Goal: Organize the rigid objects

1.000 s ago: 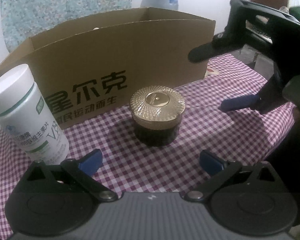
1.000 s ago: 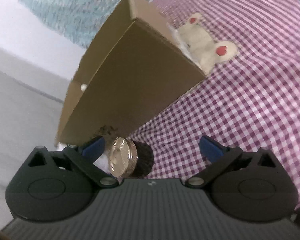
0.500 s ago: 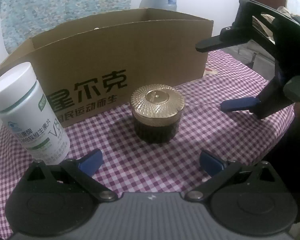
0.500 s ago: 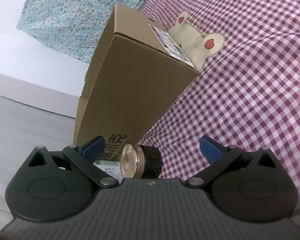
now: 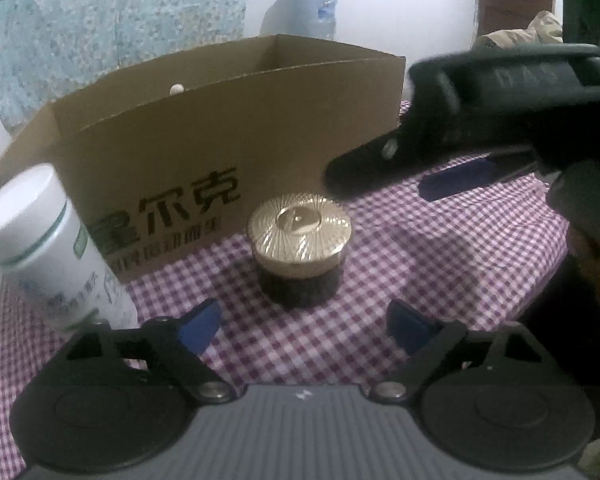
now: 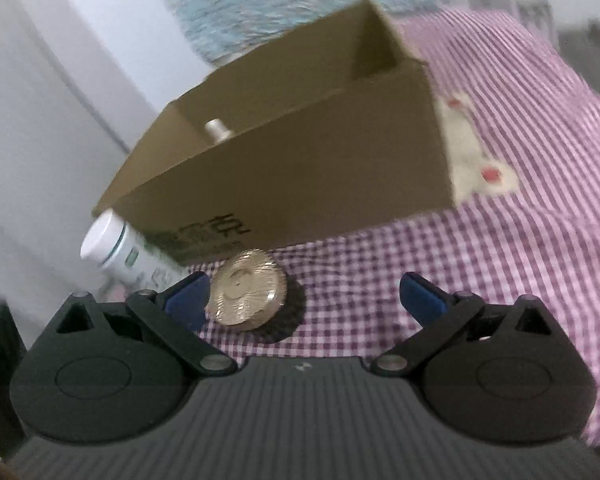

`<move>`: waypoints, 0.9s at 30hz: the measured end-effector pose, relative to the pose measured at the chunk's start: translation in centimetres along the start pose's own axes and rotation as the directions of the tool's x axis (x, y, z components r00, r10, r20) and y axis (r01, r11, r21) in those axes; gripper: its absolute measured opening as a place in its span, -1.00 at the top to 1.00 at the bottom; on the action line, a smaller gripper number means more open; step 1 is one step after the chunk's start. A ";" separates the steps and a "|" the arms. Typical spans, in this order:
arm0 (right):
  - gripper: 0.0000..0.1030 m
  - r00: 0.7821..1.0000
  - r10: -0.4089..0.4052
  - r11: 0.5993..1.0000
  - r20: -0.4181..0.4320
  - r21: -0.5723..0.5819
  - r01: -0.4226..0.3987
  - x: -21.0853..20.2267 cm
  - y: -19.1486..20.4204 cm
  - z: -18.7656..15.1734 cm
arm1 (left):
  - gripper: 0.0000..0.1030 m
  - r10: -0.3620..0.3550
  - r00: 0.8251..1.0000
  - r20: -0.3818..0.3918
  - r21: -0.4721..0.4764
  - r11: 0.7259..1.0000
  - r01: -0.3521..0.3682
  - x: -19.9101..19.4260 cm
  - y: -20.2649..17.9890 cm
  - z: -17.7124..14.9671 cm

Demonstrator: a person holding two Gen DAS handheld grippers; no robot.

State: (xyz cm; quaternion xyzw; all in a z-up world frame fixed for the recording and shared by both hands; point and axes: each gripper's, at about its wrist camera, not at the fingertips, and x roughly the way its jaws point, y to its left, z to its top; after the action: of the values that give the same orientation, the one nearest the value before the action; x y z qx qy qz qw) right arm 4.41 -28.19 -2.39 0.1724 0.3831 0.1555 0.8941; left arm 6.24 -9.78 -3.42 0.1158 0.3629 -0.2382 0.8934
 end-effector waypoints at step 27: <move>0.24 0.993 0.113 0.992 -0.035 0.058 -0.111 1.2 1.3 1.5 | -0.10 0.019 0.998 0.064 -0.015 1.000 -0.018 -0.8 -0.3 3.2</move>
State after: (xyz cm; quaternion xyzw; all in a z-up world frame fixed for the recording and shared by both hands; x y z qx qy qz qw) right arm 6.06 -26.79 -1.58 0.2156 0.3938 0.1980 0.8713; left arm 7.51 -10.98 -0.64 0.1051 0.3347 -0.2309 0.9075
